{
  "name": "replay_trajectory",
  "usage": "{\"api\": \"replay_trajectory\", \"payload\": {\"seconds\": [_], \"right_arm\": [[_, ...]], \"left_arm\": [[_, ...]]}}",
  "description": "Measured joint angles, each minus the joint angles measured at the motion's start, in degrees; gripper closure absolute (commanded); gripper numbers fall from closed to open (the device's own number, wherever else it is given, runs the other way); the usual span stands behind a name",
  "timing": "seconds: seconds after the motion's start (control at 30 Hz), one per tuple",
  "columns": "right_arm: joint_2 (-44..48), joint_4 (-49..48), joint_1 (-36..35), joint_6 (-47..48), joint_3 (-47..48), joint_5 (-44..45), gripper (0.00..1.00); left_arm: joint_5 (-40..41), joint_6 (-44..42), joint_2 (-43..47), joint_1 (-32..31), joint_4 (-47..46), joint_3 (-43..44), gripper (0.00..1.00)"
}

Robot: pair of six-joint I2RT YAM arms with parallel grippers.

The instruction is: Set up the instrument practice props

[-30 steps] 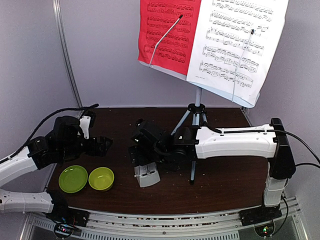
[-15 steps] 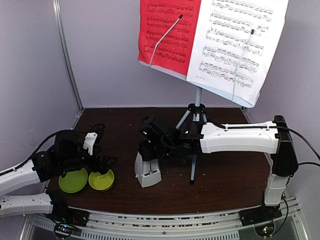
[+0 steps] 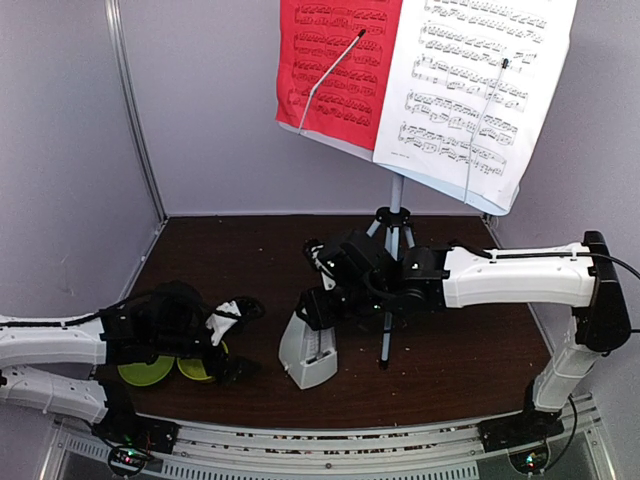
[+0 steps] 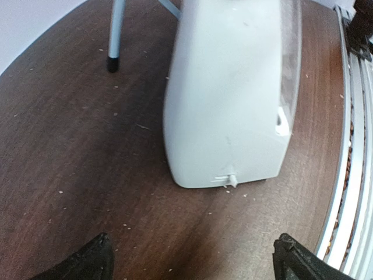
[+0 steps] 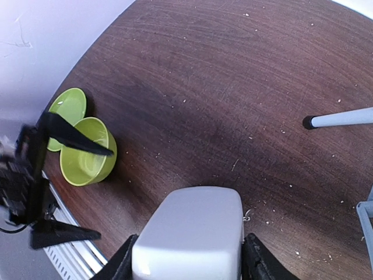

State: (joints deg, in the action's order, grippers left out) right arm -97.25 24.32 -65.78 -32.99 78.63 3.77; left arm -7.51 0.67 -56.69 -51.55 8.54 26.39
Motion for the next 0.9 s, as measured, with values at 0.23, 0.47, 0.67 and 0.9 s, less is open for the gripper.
{"api": "replay_trajectory", "payload": {"seconds": [0.23,0.47,0.67,0.9], "right_arm": [[2.0,-4.1,1.4,0.7,-3.8,-4.0,0.75],[3.3,-7.3,2.3,0.9,-6.5,-6.8,0.78],[3.5,-8.9,2.6,0.9,-7.3,-7.7,0.8],[4.4,-9.8,2.6,0.7,-8.7,-8.3,0.81]], "left_arm": [[-0.1,-3.9,-9.5,-3.6,-3.5,1.6,0.02],[-0.1,-5.4,-17.5,-4.4,-8.8,3.3,0.02],[-0.3,-5.2,-22.9,-5.2,-12.4,5.1,0.08],[-0.2,-5.3,-25.2,-5.2,-14.4,6.2,0.22]]}}
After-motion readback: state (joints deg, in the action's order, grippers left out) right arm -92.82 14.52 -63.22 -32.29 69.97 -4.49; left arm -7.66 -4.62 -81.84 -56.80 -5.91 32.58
